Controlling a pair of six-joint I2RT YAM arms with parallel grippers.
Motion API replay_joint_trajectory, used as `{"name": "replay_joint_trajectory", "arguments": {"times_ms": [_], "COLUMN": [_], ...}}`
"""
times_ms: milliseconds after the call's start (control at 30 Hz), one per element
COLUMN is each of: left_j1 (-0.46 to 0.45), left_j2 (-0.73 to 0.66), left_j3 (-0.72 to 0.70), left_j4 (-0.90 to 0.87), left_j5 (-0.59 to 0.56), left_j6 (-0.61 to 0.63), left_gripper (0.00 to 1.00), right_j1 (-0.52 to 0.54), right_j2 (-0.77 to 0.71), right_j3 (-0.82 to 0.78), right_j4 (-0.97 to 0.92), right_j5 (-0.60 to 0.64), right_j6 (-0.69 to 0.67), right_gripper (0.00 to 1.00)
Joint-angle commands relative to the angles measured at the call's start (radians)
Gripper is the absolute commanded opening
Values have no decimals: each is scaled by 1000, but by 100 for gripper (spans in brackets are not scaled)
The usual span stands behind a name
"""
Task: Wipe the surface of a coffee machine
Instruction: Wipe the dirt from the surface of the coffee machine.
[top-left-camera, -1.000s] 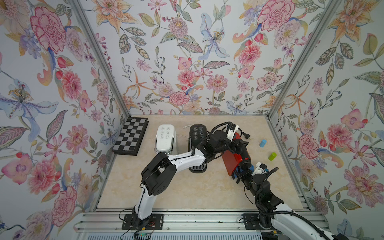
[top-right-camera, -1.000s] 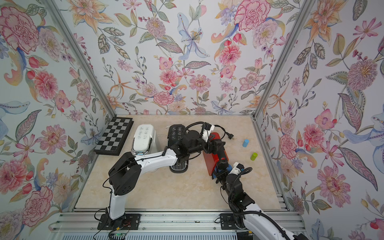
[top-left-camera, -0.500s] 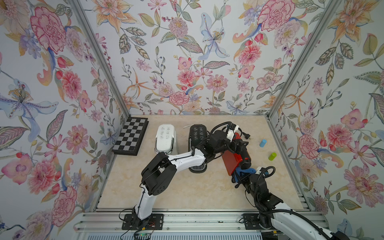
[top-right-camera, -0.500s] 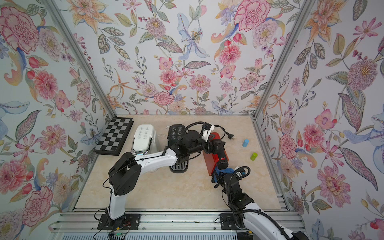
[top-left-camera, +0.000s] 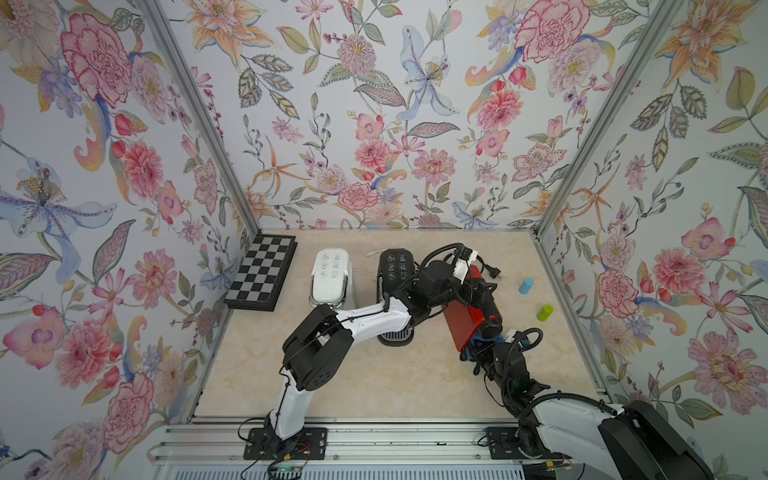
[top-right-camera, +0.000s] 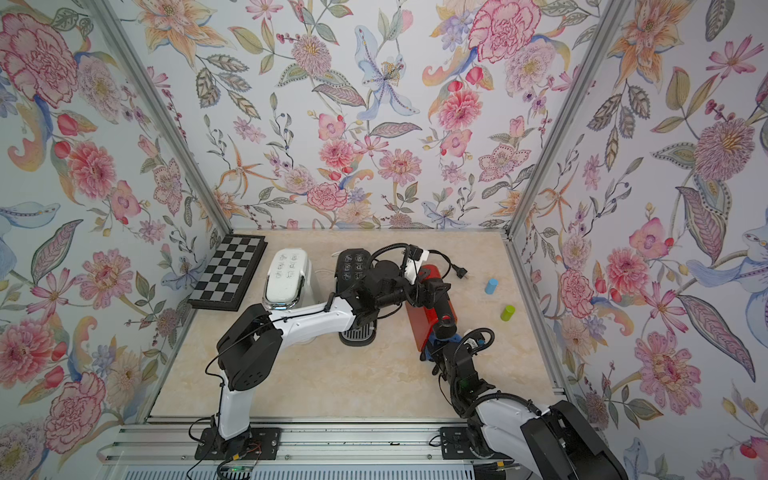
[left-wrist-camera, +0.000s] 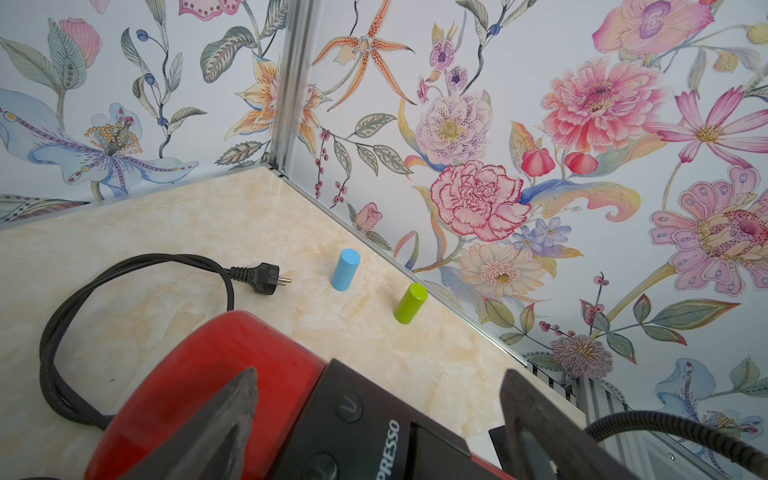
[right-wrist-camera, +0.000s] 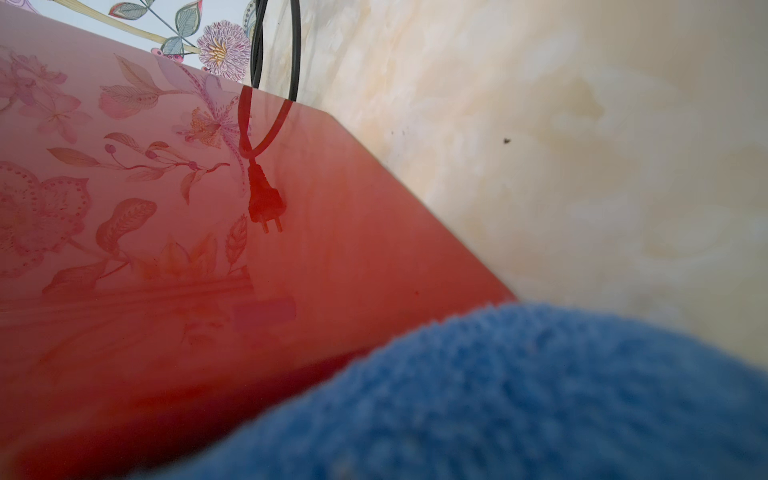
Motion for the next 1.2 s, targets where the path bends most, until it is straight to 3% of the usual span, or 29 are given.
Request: {"name": "replay_joint_trajectory", "arguments": {"times_ms": [0, 233, 567, 800, 1000, 1167], "left_j1": [1, 2, 7, 8, 8, 10], "left_j2": [45, 42, 49, 63, 65, 61], "left_j3": [-46, -51, -35, -12, 1, 0], "left_j4": [-147, -137, -146, -157, -171, -181], "left_j5": [45, 48, 46, 48, 48, 44], "left_j6": [-44, -47, -45, -41, -35, -30], "left_gripper": [92, 92, 92, 91, 91, 91], "right_j1": [1, -16, -32, -30, -31, -32], "right_j2": [-62, -332, -534, -822, -882, -841], "right_j3": [-39, -47, -108, -93, -88, -15], "right_j4": [26, -156, -258, -541, -624, -718], "right_j5": [-96, -92, -126, -115, -130, -93], "right_j6": [45, 59, 112, 127, 131, 89], "right_gripper": [0, 0, 0, 0, 0, 0]}}
